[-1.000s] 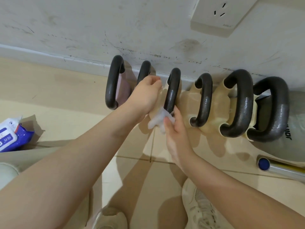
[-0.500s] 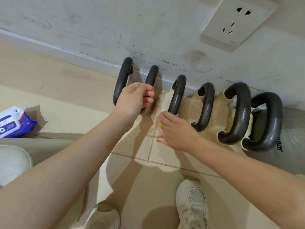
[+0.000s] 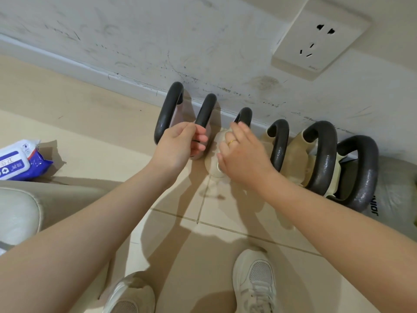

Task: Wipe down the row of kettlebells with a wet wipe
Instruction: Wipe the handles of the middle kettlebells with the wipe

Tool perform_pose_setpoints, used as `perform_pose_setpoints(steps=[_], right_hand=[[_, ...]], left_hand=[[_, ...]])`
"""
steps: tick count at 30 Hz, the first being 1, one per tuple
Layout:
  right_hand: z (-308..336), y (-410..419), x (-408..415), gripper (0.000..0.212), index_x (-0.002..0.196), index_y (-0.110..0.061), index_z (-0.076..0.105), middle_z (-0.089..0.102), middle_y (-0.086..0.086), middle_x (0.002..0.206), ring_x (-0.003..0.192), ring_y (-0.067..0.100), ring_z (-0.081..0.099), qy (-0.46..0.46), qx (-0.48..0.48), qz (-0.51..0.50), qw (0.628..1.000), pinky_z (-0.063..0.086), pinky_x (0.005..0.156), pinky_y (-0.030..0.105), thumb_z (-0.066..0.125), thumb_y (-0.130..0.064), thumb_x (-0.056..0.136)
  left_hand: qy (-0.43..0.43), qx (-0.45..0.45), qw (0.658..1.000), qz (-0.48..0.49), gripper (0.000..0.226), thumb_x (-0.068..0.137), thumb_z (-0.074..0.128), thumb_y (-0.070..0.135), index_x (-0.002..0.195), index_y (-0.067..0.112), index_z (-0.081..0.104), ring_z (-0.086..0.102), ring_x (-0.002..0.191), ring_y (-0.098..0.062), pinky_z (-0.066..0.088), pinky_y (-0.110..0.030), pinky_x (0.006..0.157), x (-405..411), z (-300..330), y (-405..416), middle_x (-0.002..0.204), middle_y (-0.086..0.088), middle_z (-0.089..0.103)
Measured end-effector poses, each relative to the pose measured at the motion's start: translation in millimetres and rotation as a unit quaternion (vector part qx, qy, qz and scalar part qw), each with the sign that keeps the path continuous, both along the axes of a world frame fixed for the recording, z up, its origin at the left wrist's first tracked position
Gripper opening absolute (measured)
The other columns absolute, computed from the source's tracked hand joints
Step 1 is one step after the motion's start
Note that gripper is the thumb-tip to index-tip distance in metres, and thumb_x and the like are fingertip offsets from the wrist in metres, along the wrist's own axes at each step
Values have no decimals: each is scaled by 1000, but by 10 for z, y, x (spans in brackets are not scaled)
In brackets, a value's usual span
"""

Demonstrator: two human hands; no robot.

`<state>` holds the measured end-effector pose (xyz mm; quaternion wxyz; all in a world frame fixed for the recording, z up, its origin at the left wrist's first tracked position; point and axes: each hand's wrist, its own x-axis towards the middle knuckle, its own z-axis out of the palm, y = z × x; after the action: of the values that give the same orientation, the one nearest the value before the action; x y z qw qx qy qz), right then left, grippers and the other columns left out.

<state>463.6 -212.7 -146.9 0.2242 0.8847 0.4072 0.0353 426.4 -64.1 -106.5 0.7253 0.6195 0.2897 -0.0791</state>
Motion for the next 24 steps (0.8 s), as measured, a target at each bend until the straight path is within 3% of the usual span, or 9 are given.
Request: perform_pose_setpoints(steps=[4, 7, 9, 12, 13, 15, 18, 21, 24], right_hand=[[-111, -157, -104, 29, 92, -11, 72, 70, 11, 103, 111, 31, 59, 52, 4, 138, 989, 34, 106, 42, 48, -22, 81], [-113, -158, 211, 36, 90, -6, 69, 67, 17, 111, 116, 34, 56, 97, 193, 11, 976, 39, 104, 45, 39, -25, 89], [-102, -147, 422, 36, 114, -8, 60, 42, 13, 144, 138, 29, 31, 217, 334, -168, 902, 27, 113, 44, 34, -25, 96], [-122, -68, 481, 43, 141, -21, 31, 6, 4, 158, 145, 21, 6, 328, 445, -309, 774, 14, 118, 44, 29, -31, 99], [-104, -36, 440, 46, 144, -22, 26, 0, 5, 158, 145, 21, 3, 345, 469, -322, 747, 13, 118, 43, 31, -31, 99], [-101, -32, 328, 46, 143, -22, 26, -6, 5, 158, 145, 21, 0, 352, 461, -317, 750, 13, 117, 38, 34, -28, 98], [-133, -140, 369, 39, 134, -27, 40, 10, 1, 156, 142, 22, 14, 340, 447, -277, 780, 20, 115, 40, 32, -34, 97], [-126, -66, 675, 37, 126, -24, 45, 42, 4, 138, 125, 25, 41, 367, 470, -356, 720, 33, 106, 44, 25, -37, 98], [-125, 47, 692, 33, 127, -22, 44, 38, 3, 140, 123, 22, 42, 368, 463, -399, 701, 34, 102, 32, 29, -32, 99]], left_hand=[[14, 9, 1000, -23, 26, 92, 39, 11, 77, 12, 60, 52, 63, -16, 47, -24, 66, 3, -41, -90, 74, -4, 60], [25, 25, 998, -54, 27, 93, 37, 12, 76, 11, 58, 52, 67, -17, 44, -23, 64, 10, -103, -174, 76, -5, 59], [40, 79, 993, -77, 25, 93, 39, 13, 81, 9, 61, 53, 74, -17, 45, -26, 70, 7, -182, -257, 81, -4, 60], [45, 169, 973, -148, 23, 92, 45, 19, 95, 7, 64, 54, 83, -17, 44, -32, 81, 13, -292, -404, 89, -3, 63], [36, 179, 967, -177, 22, 91, 47, 20, 95, 6, 64, 53, 80, -17, 44, -32, 78, 21, -308, -449, 88, -6, 64], [15, 185, 957, -225, 20, 86, 54, 20, 89, 2, 61, 51, 72, -20, 41, -32, 68, 58, -328, -506, 80, -12, 64], [7, 186, 951, -246, 21, 81, 64, 25, 82, 6, 57, 48, 65, -17, 37, -30, 62, 109, -327, -486, 71, -7, 57], [8, 168, 950, -264, 25, 76, 71, 27, 84, 8, 58, 49, 64, -15, 38, -29, 62, 117, -316, -427, 72, -4, 58], [7, 178, 942, -284, 26, 76, 72, 23, 92, 7, 60, 54, 68, -17, 42, -29, 63, 104, -334, -400, 76, -3, 61]])
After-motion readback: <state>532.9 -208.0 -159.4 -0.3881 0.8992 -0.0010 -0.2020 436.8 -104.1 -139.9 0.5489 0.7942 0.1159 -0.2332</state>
